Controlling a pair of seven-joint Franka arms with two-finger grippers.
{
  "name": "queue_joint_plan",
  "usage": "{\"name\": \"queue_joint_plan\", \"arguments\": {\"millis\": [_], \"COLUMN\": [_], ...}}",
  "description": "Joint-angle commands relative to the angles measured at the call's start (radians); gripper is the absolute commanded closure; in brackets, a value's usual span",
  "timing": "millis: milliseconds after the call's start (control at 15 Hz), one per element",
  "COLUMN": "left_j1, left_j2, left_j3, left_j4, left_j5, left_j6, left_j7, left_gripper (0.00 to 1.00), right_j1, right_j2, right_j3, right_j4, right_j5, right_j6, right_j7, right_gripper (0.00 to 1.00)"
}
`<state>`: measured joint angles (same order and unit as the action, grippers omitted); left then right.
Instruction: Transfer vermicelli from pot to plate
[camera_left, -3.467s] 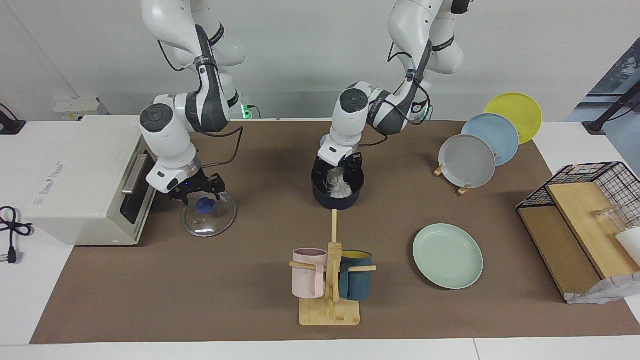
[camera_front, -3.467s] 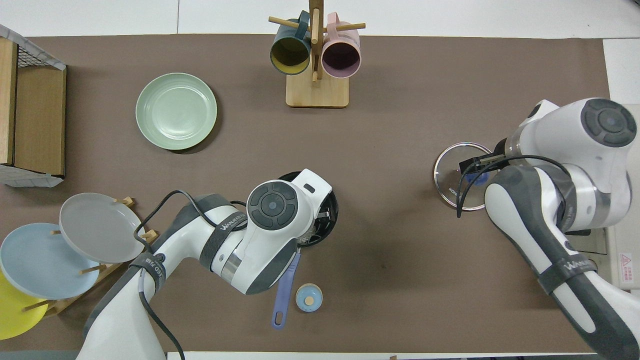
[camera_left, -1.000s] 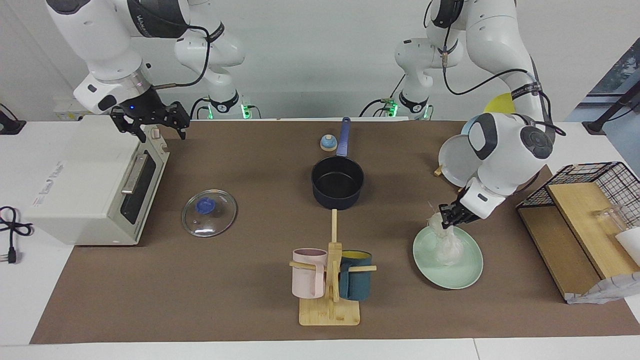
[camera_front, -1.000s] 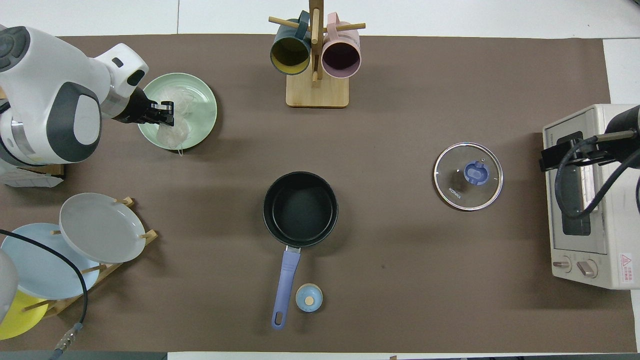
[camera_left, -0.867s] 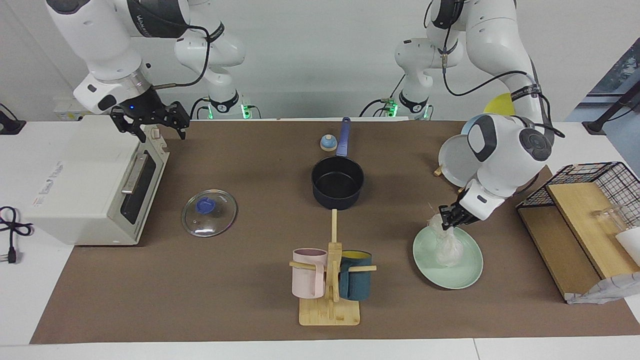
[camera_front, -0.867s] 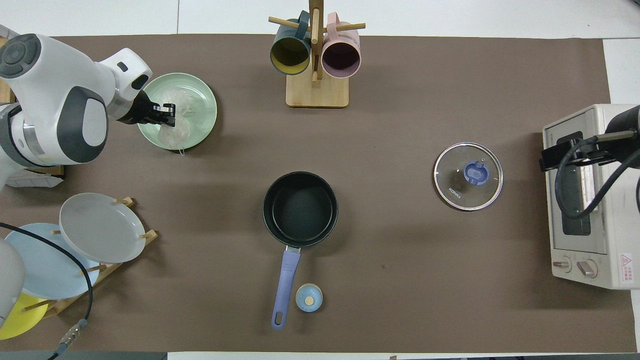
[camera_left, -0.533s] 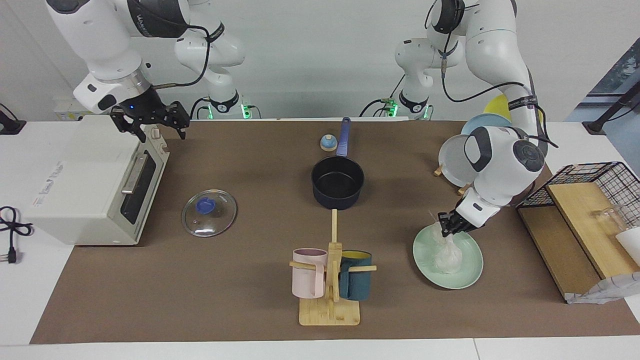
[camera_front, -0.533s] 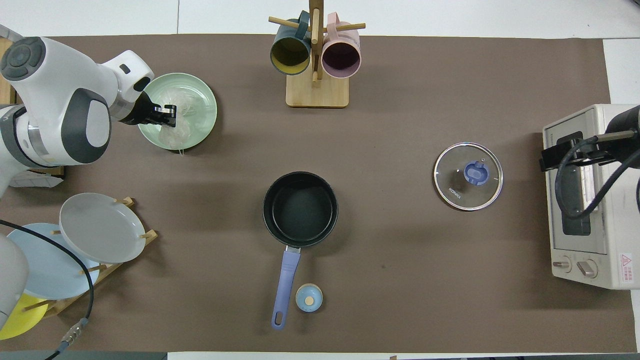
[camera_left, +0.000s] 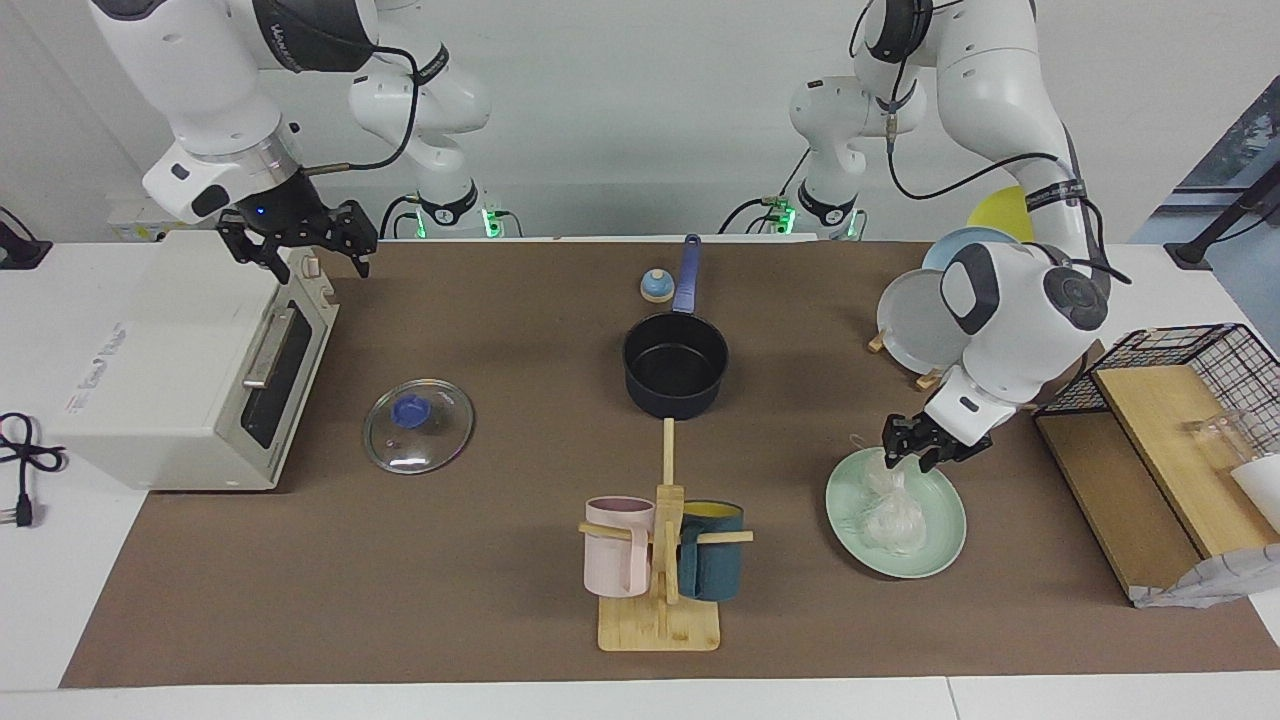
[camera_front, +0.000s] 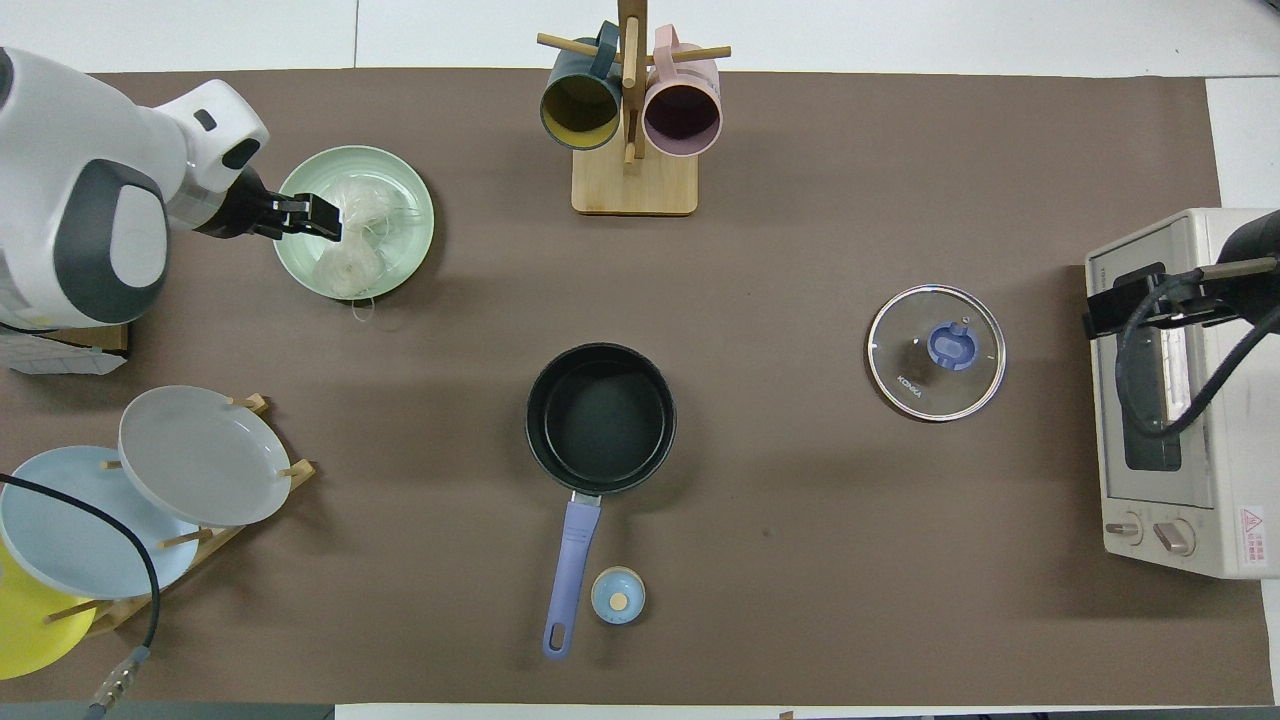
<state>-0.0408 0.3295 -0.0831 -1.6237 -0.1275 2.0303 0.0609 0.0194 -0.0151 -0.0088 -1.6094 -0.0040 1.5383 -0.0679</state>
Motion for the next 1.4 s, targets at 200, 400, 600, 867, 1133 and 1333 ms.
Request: {"name": "queue_joint_plan", "arguments": {"millis": [200, 400, 600, 867, 1133, 1333], "left_j1": [0.012, 0.004, -0.007, -0.037, -0.05, -0.05], "left_j2": [-0.249, -0.325, -0.365, -0.374, -0.368, -0.369], "left_j3": [0.003, 0.002, 0.009, 0.029, 0.031, 0.028], "left_j4": [-0.004, -0.004, -0.015, -0.016, 0.025, 0.024], "left_j5": [0.038, 0.089, 0.091, 0.094, 0.15, 0.144], "left_j6": [-0.273, -0.39, -0.472, -0.518, -0.527, -0.527], "left_j7": [-0.101, -0.102, -0.143, -0.167, -0.15, -0.15], "left_gripper": [0.0, 0.0, 0.0, 0.0, 0.0, 0.0], "right_j1": [-0.016, -0.016, -0.016, -0.016, -0.018, -0.018], "right_j2": [-0.002, -0.002, 0.001, 0.001, 0.003, 0.003], "right_j3": [0.012, 0.012, 0.015, 0.017, 0.018, 0.018], "right_j4": [0.006, 0.006, 0.006, 0.006, 0.006, 0.006], "right_j5": [0.01, 0.01, 0.01, 0.01, 0.01, 0.01], "right_j6": [-0.003, -0.003, -0.003, -0.003, -0.003, -0.003], "right_j7": [0.008, 0.008, 0.008, 0.01, 0.01, 0.01], "right_gripper": [0.0, 0.0, 0.0, 0.0, 0.0, 0.0]}}
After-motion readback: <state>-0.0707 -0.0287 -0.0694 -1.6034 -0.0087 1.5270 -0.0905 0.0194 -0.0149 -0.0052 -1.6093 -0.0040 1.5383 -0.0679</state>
